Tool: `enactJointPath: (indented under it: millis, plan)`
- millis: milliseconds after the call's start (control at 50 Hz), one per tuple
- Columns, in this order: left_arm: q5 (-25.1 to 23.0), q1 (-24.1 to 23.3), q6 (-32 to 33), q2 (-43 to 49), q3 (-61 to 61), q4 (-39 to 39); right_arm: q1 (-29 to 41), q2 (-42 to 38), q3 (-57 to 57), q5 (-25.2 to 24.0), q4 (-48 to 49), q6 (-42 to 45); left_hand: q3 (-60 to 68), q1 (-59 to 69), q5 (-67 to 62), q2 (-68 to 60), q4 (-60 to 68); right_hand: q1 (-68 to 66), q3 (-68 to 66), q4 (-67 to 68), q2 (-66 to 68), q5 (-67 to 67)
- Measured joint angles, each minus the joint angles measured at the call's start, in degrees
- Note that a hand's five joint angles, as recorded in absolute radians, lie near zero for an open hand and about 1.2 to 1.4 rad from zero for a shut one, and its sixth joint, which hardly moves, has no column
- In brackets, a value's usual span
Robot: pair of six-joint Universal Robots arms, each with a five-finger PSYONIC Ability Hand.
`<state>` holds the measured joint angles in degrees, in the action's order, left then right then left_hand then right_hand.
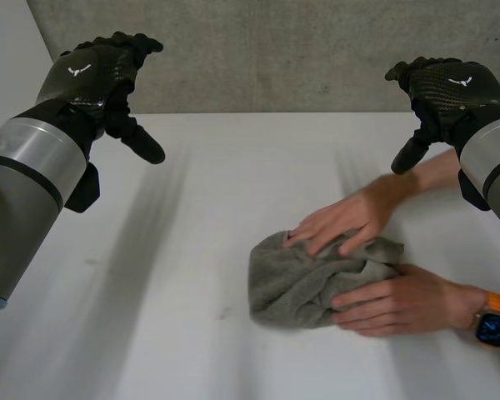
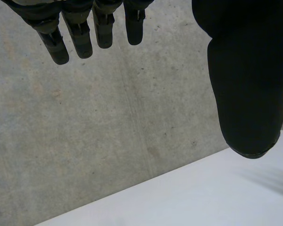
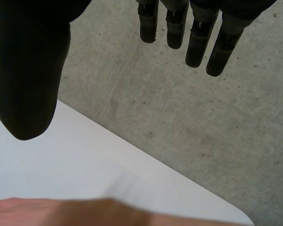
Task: Fold the towel.
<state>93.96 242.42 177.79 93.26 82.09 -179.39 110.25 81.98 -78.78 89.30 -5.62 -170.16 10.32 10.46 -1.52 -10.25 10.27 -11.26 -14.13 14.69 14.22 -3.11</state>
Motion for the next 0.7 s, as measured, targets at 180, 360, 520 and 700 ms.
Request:
enactJointPath:
  millis: [180,360,520,700]
  plan:
    - [-0.01,-0.39,0.04,0.25,0.31,-0.35,0.0,-0.28,-0.16,0.0,0.0,0.0,0.0,0.0,0.0,0.0,0.0,0.0,0.0,0.0,0.0,0.0]
    - [0.0,-0.71,0.06,1.59,0.54,-0.56,0.03,-0.97,-0.21,-0.16,0.37,0.0,0.0,0.0,0.0,0.0,0.0,0.0,0.0,0.0,0.0,0.0]
    - [-0.01,-1.18,0.17,2.83,0.56,-0.64,-0.02,-1.26,0.19,-0.3,0.43,0.38,0.01,0.0,0.0,-0.05,0.04,0.0,0.0,0.0,0.0,0.0]
    - [-0.19,-2.12,0.32,5.31,0.53,-0.53,-0.01,-1.33,0.42,-0.29,-0.22,3.56,0.16,0.2,0.0,-0.27,0.15,0.0,0.0,0.0,0.0,0.0]
